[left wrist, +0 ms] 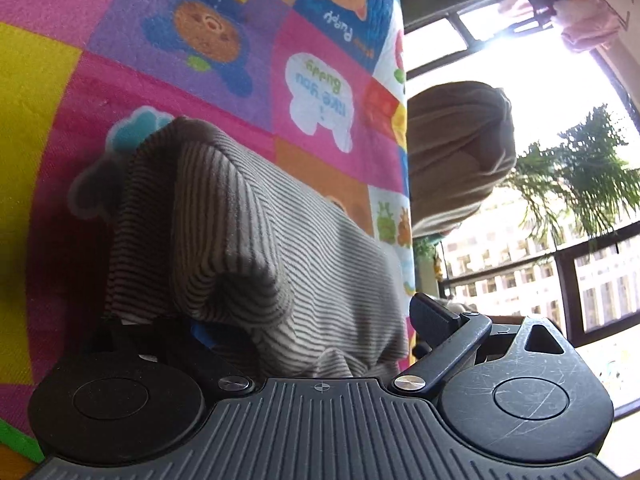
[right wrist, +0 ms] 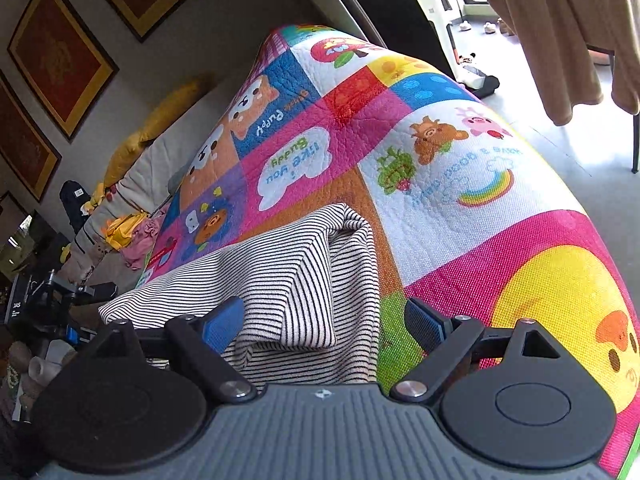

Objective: Fold clothes
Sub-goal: 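Lift the gripped shirt end with both tools and fold it over the body, then lay the folded end down and open both tools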

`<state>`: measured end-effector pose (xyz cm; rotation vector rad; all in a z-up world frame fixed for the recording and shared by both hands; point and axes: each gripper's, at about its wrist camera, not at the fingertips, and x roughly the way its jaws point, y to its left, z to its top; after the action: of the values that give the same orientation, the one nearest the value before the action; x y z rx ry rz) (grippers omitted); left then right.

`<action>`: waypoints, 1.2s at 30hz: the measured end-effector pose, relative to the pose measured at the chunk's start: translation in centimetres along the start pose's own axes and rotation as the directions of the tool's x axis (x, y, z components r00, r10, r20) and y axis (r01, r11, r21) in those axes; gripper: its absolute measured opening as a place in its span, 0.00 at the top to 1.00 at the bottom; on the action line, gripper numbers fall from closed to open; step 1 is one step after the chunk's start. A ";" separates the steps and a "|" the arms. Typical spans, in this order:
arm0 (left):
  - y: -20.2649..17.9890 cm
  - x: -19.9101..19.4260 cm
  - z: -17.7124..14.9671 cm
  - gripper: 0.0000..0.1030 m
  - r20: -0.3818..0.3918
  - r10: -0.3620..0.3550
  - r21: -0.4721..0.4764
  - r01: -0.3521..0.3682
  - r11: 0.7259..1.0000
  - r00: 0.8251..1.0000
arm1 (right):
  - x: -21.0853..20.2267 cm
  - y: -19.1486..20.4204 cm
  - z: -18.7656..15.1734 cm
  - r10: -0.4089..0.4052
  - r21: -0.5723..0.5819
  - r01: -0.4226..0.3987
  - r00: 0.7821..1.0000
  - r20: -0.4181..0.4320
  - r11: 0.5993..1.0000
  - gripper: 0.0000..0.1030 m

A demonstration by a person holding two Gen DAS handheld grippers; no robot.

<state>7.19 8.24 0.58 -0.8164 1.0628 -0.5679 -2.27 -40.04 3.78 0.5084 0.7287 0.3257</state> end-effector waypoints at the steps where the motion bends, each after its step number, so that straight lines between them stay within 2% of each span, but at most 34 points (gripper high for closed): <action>1: 0.2 -0.1 0.5 0.06 0.016 -0.004 -0.021 0.004 1.000 1.000 | -0.2 -0.2 0.1 0.019 0.013 -0.019 1.000 0.004 1.000 0.15; 3: -0.1 0.0 1.2 0.06 0.041 0.000 -0.017 0.001 1.000 0.999 | -0.5 -0.4 0.2 0.054 0.034 -0.055 0.998 0.011 0.998 0.16; 4: -0.4 0.1 1.5 0.06 0.051 0.004 -0.006 -0.004 1.000 0.999 | -0.4 -0.2 0.1 0.061 0.027 -0.061 0.998 0.007 0.998 0.20; 5: -0.8 0.3 1.7 0.08 0.058 0.012 0.008 -0.012 1.000 0.998 | -0.3 0.0 0.1 0.068 0.020 -0.068 0.998 0.003 0.997 0.30; 6: -1.1 0.6 1.7 0.13 0.057 0.026 0.025 -0.027 0.999 0.998 | -0.1 0.3 0.1 0.072 0.008 -0.072 0.997 -0.003 0.997 0.39; 7: -1.3 0.9 1.8 0.20 0.053 0.042 0.037 -0.044 0.998 0.998 | 0.5 0.7 0.2 0.064 -0.019 -0.064 0.998 -0.017 0.998 0.42; 8: -1.4 1.1 1.9 0.20 0.049 0.058 0.045 -0.060 0.997 0.997 | 1.1 1.2 0.4 0.054 -0.046 -0.056 0.998 -0.029 0.997 0.44; 11: -1.0 1.4 2.2 0.21 0.045 0.084 0.041 -0.085 0.996 0.996 | 3.7 2.1 1.5 0.029 -0.106 -0.033 0.999 -0.047 0.994 0.44; 15: 0.2 1.0 2.2 0.21 0.037 0.066 0.026 -0.067 0.997 0.997 | 7.8 1.7 3.1 0.033 -0.086 -0.043 0.993 -0.109 0.995 0.43; 18: 0.9 1.2 2.2 0.22 0.034 0.059 0.024 -0.060 0.998 0.998 | 9.3 2.3 3.2 0.094 -0.105 -0.109 0.985 -0.143 0.988 0.43; 20: 0.7 1.5 2.3 0.28 0.043 0.089 0.051 -0.091 0.995 0.995 | 8.9 3.6 2.6 0.118 -0.175 -0.140 0.984 -0.134 0.975 0.44; 22: 0.4 1.7 2.4 0.54 0.054 0.126 0.087 -0.130 0.988 0.991 | 8.6 3.9 2.2 0.121 -0.205 -0.147 0.984 -0.134 0.968 0.48; 24: -0.1 1.5 2.2 0.66 0.066 0.144 0.127 -0.152 0.980 0.987 | 7.5 4.0 2.2 0.122 -0.212 -0.146 0.985 -0.125 0.966 0.61; 25: -0.5 1.2 2.0 0.73 0.073 0.145 0.149 -0.155 0.977 0.987 | 7.0 4.1 2.2 0.122 -0.216 -0.146 0.985 -0.121 0.965 0.64; 27: -1.7 0.3 1.1 0.79 0.087 0.131 0.208 -0.146 0.967 0.988 | 5.9 4.2 2.2 0.123 -0.223 -0.146 0.986 -0.112 0.964 0.73; 30: -4.2 -1.9 -1.3 0.79 0.098 0.101 0.327 -0.128 0.936 0.990 | 4.3 4.4 2.2 0.125 -0.233 -0.145 0.987 -0.099 0.962 0.76; 33: -5.4 -3.9 -4.2 0.78 0.088 0.087 0.401 -0.115 0.909 0.992 | 2.3 4.7 1.9 0.126 -0.256 -0.145 0.988 -0.088 0.956 0.76; 35: -4.9 -4.3 -6.1 0.70 0.062 0.100 0.423 -0.117 0.899 0.993 | 1.1 4.9 1.4 0.110 -0.289 -0.129 0.991 -0.080 0.949 0.76; 36: -4.4 -4.0 -6.9 0.57 0.038 0.112 0.429 -0.117 0.896 0.993 | 1.0 4.8 1.2 0.082 -0.307 -0.101 0.994 -0.076 0.946 0.76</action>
<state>-0.83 6.61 4.54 -0.3640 0.9192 -0.6659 -1.30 -35.95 6.64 0.2343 0.6997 0.5358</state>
